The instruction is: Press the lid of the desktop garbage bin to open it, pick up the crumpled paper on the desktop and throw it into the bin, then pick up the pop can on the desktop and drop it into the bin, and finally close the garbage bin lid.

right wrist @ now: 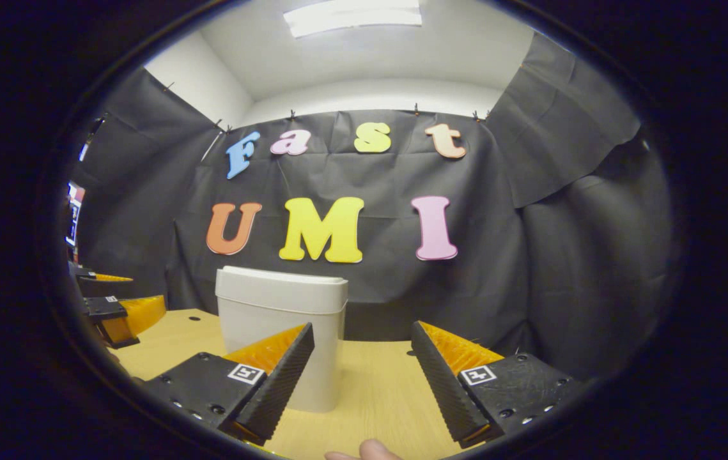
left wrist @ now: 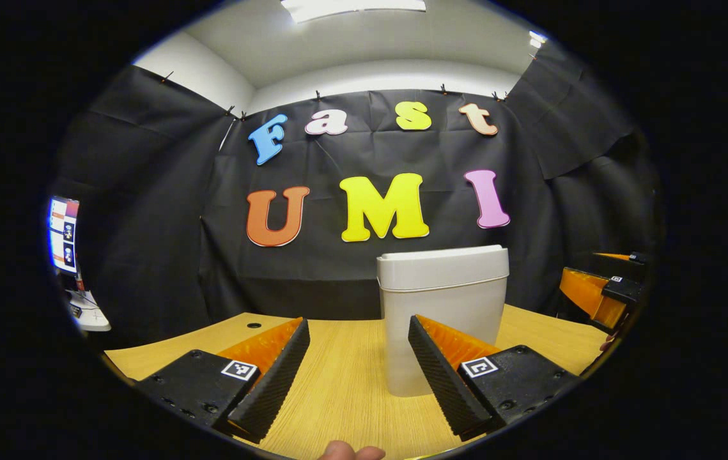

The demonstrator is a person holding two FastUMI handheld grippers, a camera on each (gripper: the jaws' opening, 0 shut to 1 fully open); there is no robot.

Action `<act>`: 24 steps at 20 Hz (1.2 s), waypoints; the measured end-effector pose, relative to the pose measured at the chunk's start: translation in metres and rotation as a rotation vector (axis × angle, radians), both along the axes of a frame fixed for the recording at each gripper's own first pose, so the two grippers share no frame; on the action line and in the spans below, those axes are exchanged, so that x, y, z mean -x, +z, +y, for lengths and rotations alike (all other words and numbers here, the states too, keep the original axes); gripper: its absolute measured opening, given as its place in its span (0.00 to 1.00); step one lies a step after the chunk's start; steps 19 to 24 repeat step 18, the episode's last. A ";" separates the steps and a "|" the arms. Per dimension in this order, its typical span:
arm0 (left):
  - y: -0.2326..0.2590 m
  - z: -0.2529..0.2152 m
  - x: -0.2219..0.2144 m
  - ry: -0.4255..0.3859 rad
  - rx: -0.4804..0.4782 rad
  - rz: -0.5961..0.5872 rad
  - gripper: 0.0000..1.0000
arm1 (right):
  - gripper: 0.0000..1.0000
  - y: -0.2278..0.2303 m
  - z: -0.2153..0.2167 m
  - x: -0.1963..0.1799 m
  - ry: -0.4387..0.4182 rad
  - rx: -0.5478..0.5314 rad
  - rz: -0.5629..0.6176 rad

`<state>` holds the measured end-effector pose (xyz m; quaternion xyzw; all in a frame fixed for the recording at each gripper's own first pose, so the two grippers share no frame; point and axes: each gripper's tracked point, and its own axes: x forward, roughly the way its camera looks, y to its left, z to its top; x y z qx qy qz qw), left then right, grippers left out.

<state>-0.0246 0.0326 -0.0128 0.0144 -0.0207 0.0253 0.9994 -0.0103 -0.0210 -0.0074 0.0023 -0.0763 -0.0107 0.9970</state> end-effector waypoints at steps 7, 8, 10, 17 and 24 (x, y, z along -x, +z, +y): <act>-0.002 0.003 -0.002 0.003 0.002 0.003 0.99 | 0.97 -0.003 0.001 0.000 0.005 -0.001 0.004; -0.001 0.002 -0.003 0.004 0.004 0.003 1.00 | 0.95 -0.002 0.000 -0.001 0.002 0.001 0.003; -0.003 0.002 -0.001 0.002 0.007 0.006 1.00 | 0.95 -0.002 0.000 0.000 -0.001 0.005 0.002; -0.005 0.003 -0.002 0.009 0.008 0.011 1.00 | 0.95 -0.002 0.005 -0.001 0.012 0.002 0.004; -0.005 0.004 -0.002 0.011 0.008 0.009 1.00 | 0.95 -0.003 0.006 0.000 0.016 0.000 0.004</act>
